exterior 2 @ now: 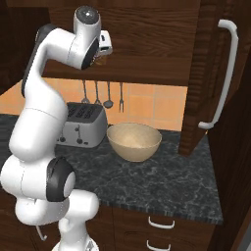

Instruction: Open the cabinet, pick up the bread from the cabinet and place it in the basket. Then move the basket to the dining counter.

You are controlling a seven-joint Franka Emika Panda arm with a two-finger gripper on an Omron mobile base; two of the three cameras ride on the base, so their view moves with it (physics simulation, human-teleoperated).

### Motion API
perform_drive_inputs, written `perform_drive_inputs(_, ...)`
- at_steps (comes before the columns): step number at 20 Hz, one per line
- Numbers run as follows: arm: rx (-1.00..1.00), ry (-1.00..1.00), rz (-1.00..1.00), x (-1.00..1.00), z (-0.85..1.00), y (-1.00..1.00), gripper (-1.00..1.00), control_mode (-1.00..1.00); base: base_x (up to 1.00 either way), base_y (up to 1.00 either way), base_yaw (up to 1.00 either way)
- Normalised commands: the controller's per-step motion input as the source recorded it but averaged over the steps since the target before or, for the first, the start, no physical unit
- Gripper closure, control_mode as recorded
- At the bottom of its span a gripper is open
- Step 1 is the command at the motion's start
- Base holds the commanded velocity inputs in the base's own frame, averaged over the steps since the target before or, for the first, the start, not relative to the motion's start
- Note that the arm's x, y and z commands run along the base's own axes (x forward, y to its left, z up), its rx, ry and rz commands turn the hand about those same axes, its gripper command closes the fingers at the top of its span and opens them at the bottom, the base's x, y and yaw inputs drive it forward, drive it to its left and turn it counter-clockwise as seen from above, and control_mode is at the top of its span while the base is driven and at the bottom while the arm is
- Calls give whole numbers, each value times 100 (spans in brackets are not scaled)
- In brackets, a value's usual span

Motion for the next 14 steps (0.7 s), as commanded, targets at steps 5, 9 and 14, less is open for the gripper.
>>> perform_drive_inputs(5, 0, 0, -4, 45, -1, -2, -100, -100, 0, 0, 0)
perform_drive_inputs(9, 1, -3, -2, 28, -27, 0, -100, -100, 0, 0, 0)
perform_drive_inputs(14, 4, 0, 0, 50, -2, -17, -100, -100, 0, 0, 0)
